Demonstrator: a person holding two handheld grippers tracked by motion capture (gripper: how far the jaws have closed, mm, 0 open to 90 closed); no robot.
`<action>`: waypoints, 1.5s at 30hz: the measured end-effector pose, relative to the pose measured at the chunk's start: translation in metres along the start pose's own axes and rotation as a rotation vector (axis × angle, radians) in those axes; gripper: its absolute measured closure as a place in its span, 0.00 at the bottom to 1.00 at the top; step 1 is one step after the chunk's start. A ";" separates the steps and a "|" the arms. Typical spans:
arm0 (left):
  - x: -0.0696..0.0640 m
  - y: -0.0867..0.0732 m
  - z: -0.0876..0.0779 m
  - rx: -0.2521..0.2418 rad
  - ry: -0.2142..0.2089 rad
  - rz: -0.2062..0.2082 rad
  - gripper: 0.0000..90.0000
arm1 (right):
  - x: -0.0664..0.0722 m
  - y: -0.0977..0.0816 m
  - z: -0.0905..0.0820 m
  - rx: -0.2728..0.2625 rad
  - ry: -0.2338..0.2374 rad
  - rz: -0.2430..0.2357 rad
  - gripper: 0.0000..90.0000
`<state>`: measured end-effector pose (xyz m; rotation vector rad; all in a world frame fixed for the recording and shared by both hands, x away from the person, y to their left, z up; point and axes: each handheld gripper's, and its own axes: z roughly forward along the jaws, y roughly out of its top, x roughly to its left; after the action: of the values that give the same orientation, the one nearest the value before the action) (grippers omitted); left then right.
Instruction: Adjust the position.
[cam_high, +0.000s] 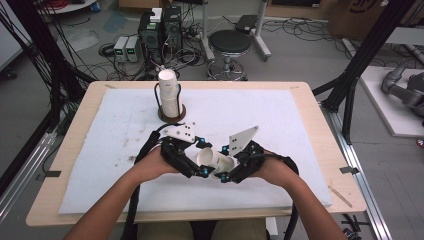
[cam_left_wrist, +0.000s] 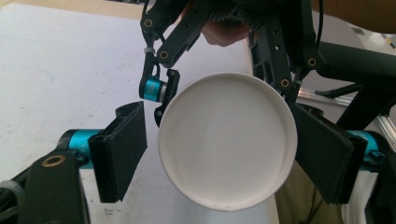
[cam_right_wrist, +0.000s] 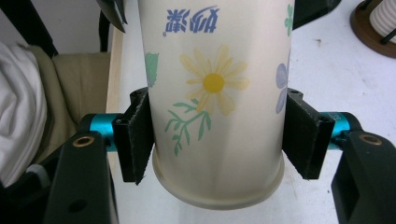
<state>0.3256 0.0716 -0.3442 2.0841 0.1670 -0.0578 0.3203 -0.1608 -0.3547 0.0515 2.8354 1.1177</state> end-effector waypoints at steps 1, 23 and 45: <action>0.000 0.000 0.001 0.014 -0.004 -0.006 0.25 | 0.000 0.001 0.001 0.013 0.001 -0.004 0.38; 0.002 -0.007 0.007 0.027 -0.020 0.007 0.40 | 0.003 0.001 0.003 0.088 -0.002 0.002 0.29; 0.000 -0.025 -0.011 -0.195 0.001 -0.020 0.41 | 0.007 -0.046 -0.027 -0.323 -0.054 0.189 0.23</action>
<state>0.3220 0.0927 -0.3601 1.8883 0.1869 -0.0503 0.3104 -0.2122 -0.3672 0.3256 2.6093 1.5719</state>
